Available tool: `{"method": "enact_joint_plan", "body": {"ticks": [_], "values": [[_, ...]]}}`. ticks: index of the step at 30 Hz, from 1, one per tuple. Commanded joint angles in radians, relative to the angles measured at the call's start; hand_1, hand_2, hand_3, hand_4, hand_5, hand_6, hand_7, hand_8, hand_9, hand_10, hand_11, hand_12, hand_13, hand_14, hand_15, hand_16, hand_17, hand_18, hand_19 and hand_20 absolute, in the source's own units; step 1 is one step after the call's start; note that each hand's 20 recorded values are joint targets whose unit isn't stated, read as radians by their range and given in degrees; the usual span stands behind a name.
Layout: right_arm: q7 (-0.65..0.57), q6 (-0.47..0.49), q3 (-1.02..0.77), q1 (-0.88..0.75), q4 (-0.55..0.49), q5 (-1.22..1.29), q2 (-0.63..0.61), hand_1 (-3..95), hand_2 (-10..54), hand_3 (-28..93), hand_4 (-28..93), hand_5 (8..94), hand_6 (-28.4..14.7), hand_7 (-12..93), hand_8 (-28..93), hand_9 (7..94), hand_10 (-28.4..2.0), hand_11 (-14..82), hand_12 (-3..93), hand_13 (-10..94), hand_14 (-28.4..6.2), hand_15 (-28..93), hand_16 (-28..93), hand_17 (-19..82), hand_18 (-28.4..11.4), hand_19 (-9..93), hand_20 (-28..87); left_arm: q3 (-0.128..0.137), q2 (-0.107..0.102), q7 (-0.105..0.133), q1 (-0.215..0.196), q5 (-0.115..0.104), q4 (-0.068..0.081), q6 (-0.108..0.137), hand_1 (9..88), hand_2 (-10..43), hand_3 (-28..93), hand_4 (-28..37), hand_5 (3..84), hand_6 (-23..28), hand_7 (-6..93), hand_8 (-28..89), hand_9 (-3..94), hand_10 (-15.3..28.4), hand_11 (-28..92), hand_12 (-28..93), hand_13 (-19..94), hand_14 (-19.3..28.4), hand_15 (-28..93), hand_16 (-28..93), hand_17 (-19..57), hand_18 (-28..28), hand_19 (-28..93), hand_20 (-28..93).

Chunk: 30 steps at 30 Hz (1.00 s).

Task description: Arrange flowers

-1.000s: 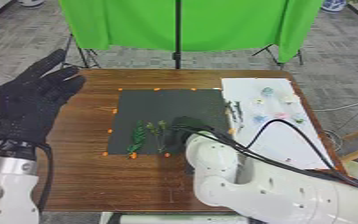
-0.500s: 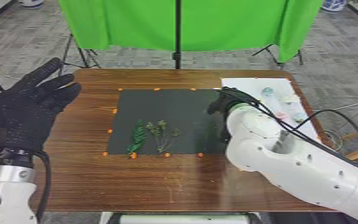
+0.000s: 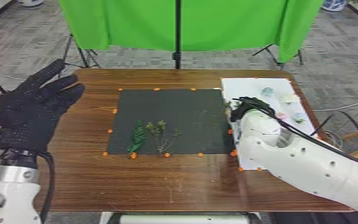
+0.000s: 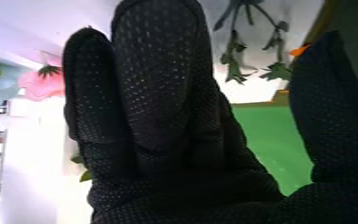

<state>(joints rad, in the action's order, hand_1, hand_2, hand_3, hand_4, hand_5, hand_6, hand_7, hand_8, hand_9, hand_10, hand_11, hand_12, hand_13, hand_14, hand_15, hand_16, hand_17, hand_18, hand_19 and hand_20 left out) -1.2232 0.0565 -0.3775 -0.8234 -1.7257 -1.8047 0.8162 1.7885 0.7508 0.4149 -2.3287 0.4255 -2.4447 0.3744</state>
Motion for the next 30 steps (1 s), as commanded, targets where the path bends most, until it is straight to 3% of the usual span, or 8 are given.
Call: {"method": "enact_joint_plan", "body": {"ticks": [1,11,15,17,20,24,30], "values": [[0.001,0.001,0.038,0.014,0.011,-0.026,0.034,31.4,-4.4,68,-23,51.7,-9.3,8,-10,81.3,-17.0,25.9,15.4,86,-7.8,52,17,59,-15.6,93,-16,0.002,0.015,-0.004,-0.008,0.006,0.003,-0.004,23.1,7.2,81,-23.3,37.8,10.1,18.4,-11,36.2,21.2,31,11,27,28.3,55,-10,-8.0,24.5,59,13],[0.006,-0.046,0.158,0.053,0.089,-0.073,0.071,32.7,-6.2,67,-24,58.5,-6.4,11,-10,81.2,-16.2,26.5,15.7,85,-7.9,52,16,58,-15.6,93,-17,-0.007,0.016,-0.020,0.016,0.010,0.012,-0.022,23.2,7.2,80,-23.3,37.8,10.1,18.6,-11,36.2,21.2,31,11,27,28.3,56,-10,-8.0,24.5,59,13],[0.006,-0.032,0.189,0.056,0.124,-0.097,0.077,36.9,-8.9,68,-25,65.5,-4.2,15,-11,82.0,-14.4,27.1,15.8,85,-7.7,52,16,59,-14.8,93,-22,-0.009,0.017,-0.023,0.020,0.010,0.013,-0.021,23.2,7.2,80,-23.3,37.8,10.1,18.6,-11,36.2,21.2,31,11,27,28.3,55,-10,-8.0,24.5,59,13],[0.002,-0.045,0.199,0.052,0.133,-0.090,0.075,41.4,-9.5,70,-27,71.3,-2.1,19,-10,84.5,-11.8,28.0,16.3,85,-7.0,51,16,58,-14.8,93,-21,-0.004,0.018,-0.026,0.014,0.013,0.013,-0.026,23.2,7.2,80,-23.3,37.8,10.1,18.6,-11,36.2,21.2,31,11,27,28.3,56,-10,-8.0,24.5,59,13],[0.013,-0.050,0.202,0.040,0.144,-0.108,0.069,49.4,-9.5,64,-28,77.1,-1.6,22,2,87.2,-10.1,28.8,17.1,86,-6.1,51,17,58,-15.2,93,-18,-0.007,0.021,-0.031,0.022,0.011,0.015,-0.021,23.2,7.2,80,-23.3,37.8,10.1,18.5,-11,36.2,21.2,31,11,27,28.4,55,-10,-8.0,24.5,59,13],[0.027,-0.079,0.180,0.023,0.141,-0.101,0.056,54.3,-9.5,65,-28,83.6,-0.1,22,5,91.6,-8.5,24.7,23.6,88,-5.2,51,19,57,-16.0,93,-12,-0.008,0.024,-0.031,0.018,0.012,0.014,-0.023,23.2,7.2,80,-23.2,37.8,10.1,18.6,-11,36.2,21.2,31,11,27,28.4,55,-10,-8.0,24.5,59,13],[0.041,-0.160,0.177,0.040,0.118,-0.125,0.036,55.2,-9.5,67,-28,85.7,-0.3,22,7,93.4,-8.2,24.9,24.1,89,-4.8,52,20,54,-17.1,93,-2,-0.003,0.031,-0.025,0.001,0.010,0.011,-0.015,23.2,7.3,80,-23.3,37.8,10.1,18.5,-11,36.2,21.3,31,11,27,28.4,55,-10,-8.0,24.5,59,13]]}}
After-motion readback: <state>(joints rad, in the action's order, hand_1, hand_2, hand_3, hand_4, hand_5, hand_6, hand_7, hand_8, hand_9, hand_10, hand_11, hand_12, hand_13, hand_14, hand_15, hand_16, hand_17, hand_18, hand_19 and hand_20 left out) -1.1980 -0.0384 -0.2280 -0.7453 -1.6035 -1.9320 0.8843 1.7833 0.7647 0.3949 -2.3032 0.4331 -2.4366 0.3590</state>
